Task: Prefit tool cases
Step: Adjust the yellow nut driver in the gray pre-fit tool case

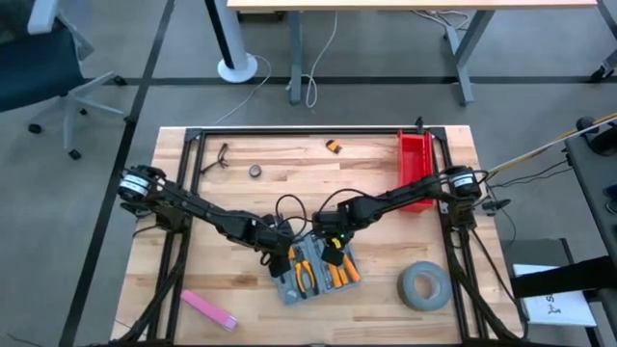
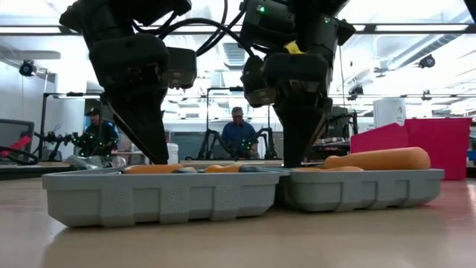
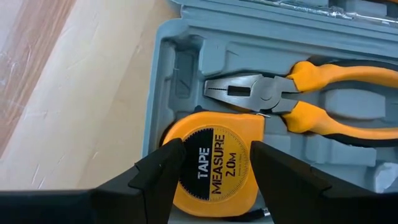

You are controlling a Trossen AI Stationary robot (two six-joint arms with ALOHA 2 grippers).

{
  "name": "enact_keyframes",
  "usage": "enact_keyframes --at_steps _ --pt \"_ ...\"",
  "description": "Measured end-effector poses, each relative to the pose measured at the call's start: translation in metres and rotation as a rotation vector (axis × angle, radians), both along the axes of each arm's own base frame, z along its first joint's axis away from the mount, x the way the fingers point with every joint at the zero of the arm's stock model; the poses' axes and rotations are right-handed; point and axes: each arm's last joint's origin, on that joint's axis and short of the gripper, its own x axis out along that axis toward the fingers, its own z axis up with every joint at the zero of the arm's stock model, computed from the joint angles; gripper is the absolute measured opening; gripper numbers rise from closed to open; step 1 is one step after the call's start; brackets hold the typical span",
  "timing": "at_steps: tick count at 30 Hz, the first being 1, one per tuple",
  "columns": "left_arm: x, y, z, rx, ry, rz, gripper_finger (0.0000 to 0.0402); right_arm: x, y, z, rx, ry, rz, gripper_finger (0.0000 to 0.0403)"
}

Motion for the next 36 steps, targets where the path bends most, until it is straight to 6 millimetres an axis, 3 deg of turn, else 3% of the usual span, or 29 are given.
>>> enact_keyframes --at_steps 23,36 --pt "0.0 0.001 0.0 0.006 0.006 0.003 0.0204 -0.005 -0.024 0.001 -0.069 0.061 -0.153 0.0002" --pt "-0.001 0.001 0.0 0.006 0.008 0.003 0.0204 -0.008 -0.034 0.021 -0.109 -0.015 -0.204 0.0002"
